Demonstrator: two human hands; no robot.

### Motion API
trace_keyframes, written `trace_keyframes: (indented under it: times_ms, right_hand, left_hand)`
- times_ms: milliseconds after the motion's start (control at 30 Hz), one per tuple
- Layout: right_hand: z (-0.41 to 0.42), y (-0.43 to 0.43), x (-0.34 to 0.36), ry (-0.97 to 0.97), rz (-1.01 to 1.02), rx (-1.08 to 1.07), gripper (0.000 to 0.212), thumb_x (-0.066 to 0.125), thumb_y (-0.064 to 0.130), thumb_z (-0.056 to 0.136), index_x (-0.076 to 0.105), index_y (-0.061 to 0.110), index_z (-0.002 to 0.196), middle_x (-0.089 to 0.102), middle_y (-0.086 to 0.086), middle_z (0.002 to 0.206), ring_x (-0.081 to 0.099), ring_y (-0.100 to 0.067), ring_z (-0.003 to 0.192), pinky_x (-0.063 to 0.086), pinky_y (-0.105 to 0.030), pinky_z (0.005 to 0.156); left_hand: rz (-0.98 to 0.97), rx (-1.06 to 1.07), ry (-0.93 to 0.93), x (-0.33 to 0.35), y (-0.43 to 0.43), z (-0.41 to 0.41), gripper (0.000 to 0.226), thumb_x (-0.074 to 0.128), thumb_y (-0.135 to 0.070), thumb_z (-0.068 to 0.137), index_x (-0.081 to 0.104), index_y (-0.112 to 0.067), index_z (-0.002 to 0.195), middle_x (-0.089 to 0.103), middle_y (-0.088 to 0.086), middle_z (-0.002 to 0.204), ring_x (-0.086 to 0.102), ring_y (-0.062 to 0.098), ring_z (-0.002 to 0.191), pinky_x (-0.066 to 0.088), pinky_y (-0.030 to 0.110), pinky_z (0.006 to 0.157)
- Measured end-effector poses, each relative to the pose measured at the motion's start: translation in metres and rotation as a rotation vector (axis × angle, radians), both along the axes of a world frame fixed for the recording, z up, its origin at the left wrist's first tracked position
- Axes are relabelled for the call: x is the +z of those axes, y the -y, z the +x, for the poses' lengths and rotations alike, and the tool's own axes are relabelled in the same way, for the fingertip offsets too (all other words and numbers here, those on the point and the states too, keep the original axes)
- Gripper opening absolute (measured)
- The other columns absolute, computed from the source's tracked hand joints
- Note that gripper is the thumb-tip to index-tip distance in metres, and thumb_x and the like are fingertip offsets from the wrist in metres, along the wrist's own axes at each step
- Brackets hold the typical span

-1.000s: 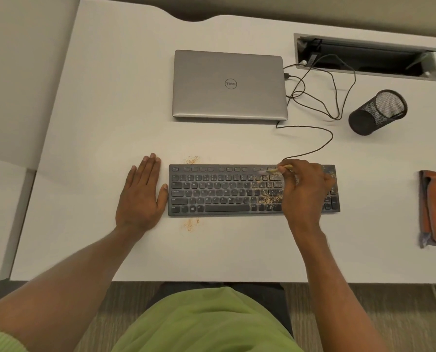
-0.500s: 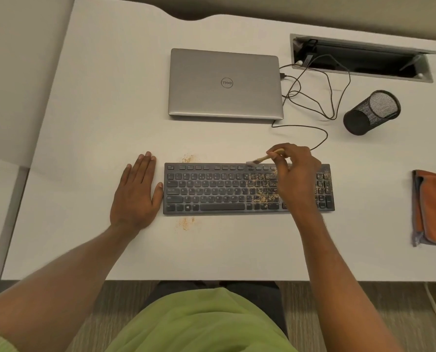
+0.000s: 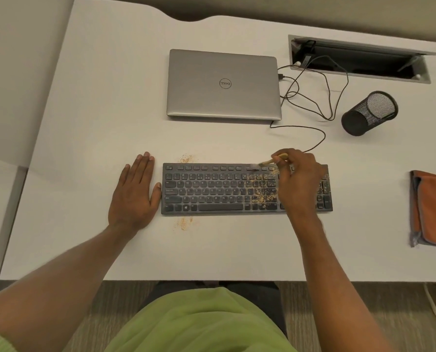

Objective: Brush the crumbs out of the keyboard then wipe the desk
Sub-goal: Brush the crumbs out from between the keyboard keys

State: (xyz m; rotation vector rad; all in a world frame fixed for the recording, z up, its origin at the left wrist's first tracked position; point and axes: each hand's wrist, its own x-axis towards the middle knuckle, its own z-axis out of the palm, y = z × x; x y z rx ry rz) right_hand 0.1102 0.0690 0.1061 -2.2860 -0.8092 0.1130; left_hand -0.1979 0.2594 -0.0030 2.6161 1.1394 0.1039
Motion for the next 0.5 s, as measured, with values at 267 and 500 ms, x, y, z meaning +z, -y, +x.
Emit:
trace_keyframes:
  times_ms: [267,500]
  right_hand:
    - [-0.033,-0.002,0.006,0.091,0.1,-0.173,0.014,0.064,0.029,0.103,0.076,0.022,0.106,0.057,0.019,0.085,0.039,0.011,0.095,0.032,-0.044,0.096]
    - [-0.038,0.005,-0.005,0.036,0.052,-0.154,0.019,0.06,0.028,0.1,0.074,0.022,0.089,0.066,0.012,0.08,0.052,-0.007,0.084,0.034,-0.054,0.103]
  left_hand:
    - [0.012,-0.007,0.0,-0.001,0.0,0.0,0.07,0.026,-0.043,0.11,0.013,-0.014,0.172,0.011,0.002,0.18,0.005,0.014,0.166,0.01,0.043,0.135]
    - [0.022,-0.012,0.026,-0.002,-0.001,0.0,0.07,0.03,-0.04,0.109,0.016,-0.013,0.171,0.014,0.003,0.179,0.008,0.015,0.166,0.011,0.044,0.135]
